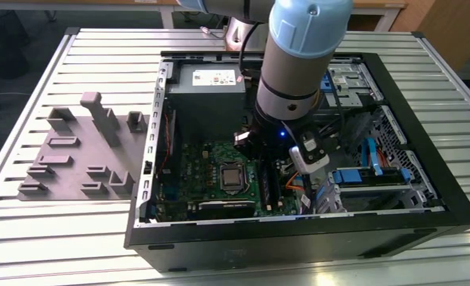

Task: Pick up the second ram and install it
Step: 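Insert the second ram into the second slot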

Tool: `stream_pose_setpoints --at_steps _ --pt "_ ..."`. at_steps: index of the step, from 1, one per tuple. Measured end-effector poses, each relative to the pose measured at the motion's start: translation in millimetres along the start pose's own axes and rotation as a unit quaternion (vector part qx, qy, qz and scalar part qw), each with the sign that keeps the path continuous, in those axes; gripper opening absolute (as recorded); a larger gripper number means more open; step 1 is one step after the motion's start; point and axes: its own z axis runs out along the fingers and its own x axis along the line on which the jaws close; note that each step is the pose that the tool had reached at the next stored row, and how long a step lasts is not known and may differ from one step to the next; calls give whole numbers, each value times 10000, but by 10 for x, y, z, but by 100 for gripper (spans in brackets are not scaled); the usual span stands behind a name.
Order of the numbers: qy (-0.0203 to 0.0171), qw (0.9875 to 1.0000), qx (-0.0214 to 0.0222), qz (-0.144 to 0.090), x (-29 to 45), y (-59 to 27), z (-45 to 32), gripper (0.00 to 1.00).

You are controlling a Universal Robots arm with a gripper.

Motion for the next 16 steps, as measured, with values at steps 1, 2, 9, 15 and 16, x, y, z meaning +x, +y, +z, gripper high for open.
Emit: stream_pose_setpoints --at_steps 1,2,9,15,16 --pt "3 10000 3 0 -2 0 -1 14" --pt "4 10000 8 0 -4 1 -2 14" --pt "31 10000 23 0 -12 2 -20 14" --pt "46 10000 25 -11 -32 2 -19 14" --pt "46 10000 24 -11 -32 2 -17 14"
